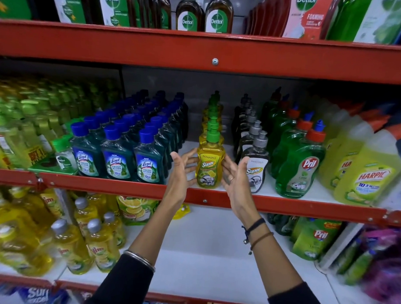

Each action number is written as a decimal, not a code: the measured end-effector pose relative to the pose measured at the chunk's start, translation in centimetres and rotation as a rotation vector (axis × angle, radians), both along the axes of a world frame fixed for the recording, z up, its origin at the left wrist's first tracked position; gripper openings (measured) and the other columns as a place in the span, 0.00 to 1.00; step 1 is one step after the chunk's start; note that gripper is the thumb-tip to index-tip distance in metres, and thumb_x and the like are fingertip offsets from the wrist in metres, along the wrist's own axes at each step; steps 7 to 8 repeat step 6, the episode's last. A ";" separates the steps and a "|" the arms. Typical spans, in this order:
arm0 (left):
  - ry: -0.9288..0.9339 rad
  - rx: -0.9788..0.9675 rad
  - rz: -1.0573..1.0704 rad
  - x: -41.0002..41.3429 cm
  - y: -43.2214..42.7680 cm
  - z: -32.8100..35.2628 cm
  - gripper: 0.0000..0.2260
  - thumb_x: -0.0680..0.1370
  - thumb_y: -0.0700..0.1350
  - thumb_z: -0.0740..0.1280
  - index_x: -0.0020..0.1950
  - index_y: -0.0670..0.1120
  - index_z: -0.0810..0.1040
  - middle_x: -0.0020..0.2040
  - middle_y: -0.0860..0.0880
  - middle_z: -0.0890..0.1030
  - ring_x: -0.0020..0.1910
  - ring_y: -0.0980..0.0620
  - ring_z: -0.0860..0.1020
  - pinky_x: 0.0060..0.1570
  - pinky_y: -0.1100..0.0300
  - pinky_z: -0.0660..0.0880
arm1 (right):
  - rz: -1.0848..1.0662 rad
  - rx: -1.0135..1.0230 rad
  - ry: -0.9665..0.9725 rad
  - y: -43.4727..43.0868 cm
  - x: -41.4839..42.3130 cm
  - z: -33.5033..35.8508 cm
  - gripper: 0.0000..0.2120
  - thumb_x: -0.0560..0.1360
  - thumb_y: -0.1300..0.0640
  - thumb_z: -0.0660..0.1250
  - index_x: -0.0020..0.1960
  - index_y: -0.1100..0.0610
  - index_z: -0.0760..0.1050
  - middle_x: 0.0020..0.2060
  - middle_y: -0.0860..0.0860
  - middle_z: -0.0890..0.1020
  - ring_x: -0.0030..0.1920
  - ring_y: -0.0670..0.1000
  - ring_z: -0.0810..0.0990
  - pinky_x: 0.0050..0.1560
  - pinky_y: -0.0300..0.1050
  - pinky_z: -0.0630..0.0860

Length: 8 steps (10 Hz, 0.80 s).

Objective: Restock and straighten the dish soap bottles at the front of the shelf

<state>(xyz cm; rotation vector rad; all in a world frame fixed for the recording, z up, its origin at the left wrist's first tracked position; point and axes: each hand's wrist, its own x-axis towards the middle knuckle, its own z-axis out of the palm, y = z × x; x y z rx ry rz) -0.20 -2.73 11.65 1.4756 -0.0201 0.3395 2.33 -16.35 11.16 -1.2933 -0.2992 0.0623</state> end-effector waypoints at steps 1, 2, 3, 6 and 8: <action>-0.003 -0.013 -0.006 -0.2 0.1 0.2 0.52 0.50 0.86 0.46 0.63 0.58 0.72 0.61 0.51 0.77 0.61 0.55 0.74 0.48 0.59 0.73 | -0.009 -0.003 -0.013 0.1 0.0 -0.1 0.40 0.68 0.32 0.46 0.72 0.54 0.63 0.69 0.52 0.70 0.65 0.46 0.70 0.68 0.46 0.66; -0.011 -0.016 0.016 -0.3 0.0 0.1 0.52 0.50 0.86 0.46 0.64 0.57 0.73 0.61 0.50 0.77 0.62 0.53 0.74 0.48 0.59 0.73 | -0.014 -0.005 -0.015 0.1 0.0 -0.1 0.40 0.68 0.32 0.46 0.72 0.54 0.63 0.68 0.52 0.72 0.63 0.46 0.72 0.64 0.43 0.68; -0.015 -0.016 0.037 -0.4 -0.3 0.2 0.53 0.50 0.86 0.45 0.64 0.56 0.73 0.60 0.49 0.77 0.61 0.54 0.75 0.48 0.59 0.73 | -0.023 -0.015 -0.021 0.1 -0.1 0.3 0.40 0.68 0.32 0.46 0.72 0.55 0.63 0.68 0.52 0.72 0.63 0.46 0.72 0.64 0.43 0.69; -0.264 0.124 0.350 -1.7 -2.3 0.6 0.28 0.76 0.68 0.47 0.62 0.54 0.74 0.62 0.53 0.76 0.63 0.58 0.73 0.64 0.55 0.71 | -0.217 0.024 -0.122 -2.4 -1.7 -1.2 0.30 0.77 0.37 0.51 0.67 0.58 0.69 0.64 0.56 0.77 0.61 0.47 0.77 0.60 0.40 0.75; -0.264 0.124 0.350 -1.7 -2.3 0.6 0.28 0.76 0.68 0.47 0.62 0.54 0.74 0.62 0.53 0.76 0.63 0.58 0.73 0.64 0.55 0.71 | -0.217 0.024 -0.122 -2.4 -1.7 -1.2 0.30 0.77 0.37 0.51 0.67 0.58 0.69 0.64 0.56 0.77 0.61 0.47 0.77 0.60 0.40 0.75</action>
